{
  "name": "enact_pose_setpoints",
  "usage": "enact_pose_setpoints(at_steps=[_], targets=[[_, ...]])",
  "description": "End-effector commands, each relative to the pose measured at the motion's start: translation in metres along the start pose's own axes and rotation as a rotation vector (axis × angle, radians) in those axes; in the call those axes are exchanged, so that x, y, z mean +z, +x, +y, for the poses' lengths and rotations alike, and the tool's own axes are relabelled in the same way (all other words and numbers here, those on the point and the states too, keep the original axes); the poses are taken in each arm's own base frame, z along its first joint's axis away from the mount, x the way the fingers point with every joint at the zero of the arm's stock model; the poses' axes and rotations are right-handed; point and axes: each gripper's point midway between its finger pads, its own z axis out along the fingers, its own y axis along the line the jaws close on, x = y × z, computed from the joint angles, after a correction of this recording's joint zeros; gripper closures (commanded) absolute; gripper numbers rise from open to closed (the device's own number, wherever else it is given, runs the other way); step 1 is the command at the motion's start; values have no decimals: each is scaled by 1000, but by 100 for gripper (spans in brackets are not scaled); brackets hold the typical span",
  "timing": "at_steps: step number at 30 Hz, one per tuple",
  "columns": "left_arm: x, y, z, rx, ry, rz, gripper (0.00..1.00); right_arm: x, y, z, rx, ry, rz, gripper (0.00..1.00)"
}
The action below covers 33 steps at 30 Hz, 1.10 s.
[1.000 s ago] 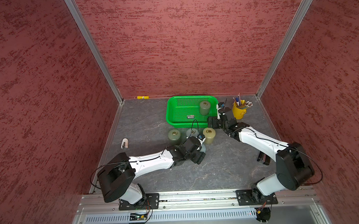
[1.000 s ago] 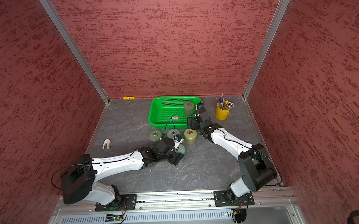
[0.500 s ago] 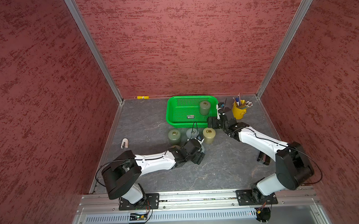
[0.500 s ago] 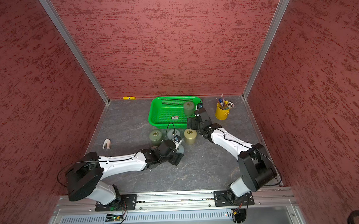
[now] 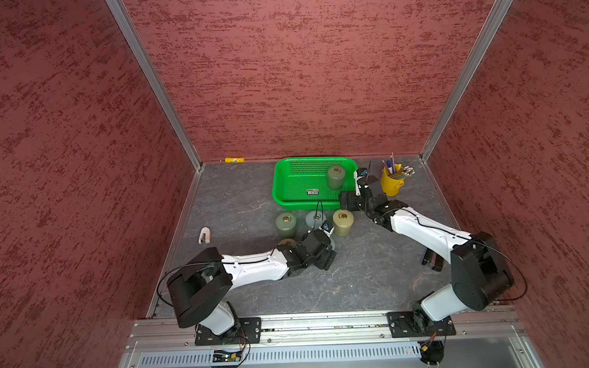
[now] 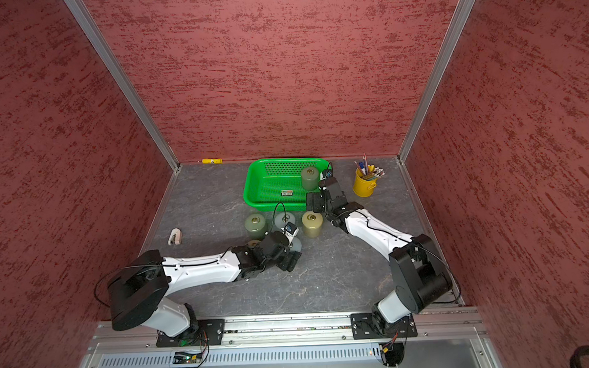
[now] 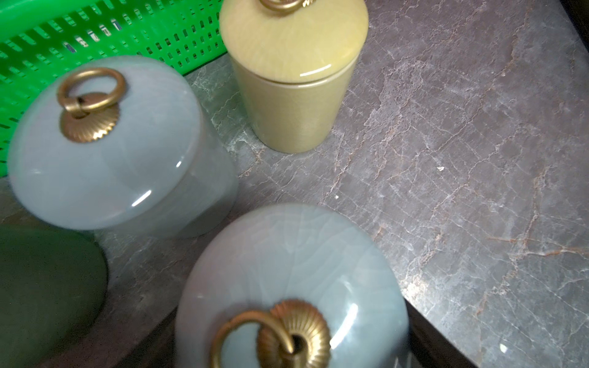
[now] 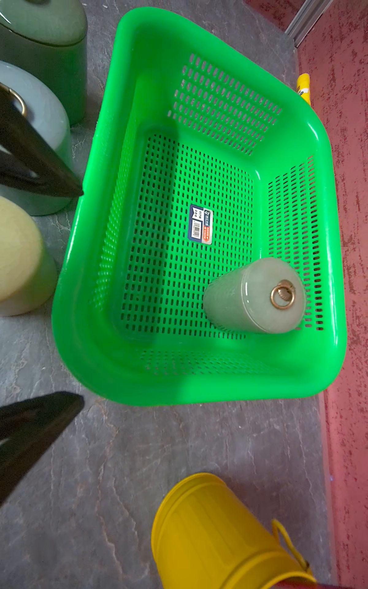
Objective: Take the tea canister out of the basket
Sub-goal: Place the tea canister at the center of the board.
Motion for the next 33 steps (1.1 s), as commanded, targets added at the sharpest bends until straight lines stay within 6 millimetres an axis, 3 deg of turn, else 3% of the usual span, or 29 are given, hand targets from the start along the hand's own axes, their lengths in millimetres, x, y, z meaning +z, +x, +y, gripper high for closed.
enact_pose_setpoints(at_steps=[1,4,14,21,25,29,33], targets=[[1,-9,-2,-11,-8,-39,13,-1,-15,5,23,-24,-36,2],[1,-7,-2,-11,-8,-35,1,-2,-16,6,24,-28,-38,2],[-6,-12,0,-4,-34,-42,0,-1,-16,6,27,-29,-38,2],[-37,-50,-3,-13,-5,-126,0,-7,-25,17,38,-54,19,2],[-57,-78,-1,-51,28,-176,0,-7,-32,11,25,4,60,2],[-69,-102,19,-138,50,-213,0,7,-35,13,-14,35,146,2],[-73,-118,54,-219,36,-245,0,27,-40,12,-8,75,195,1]])
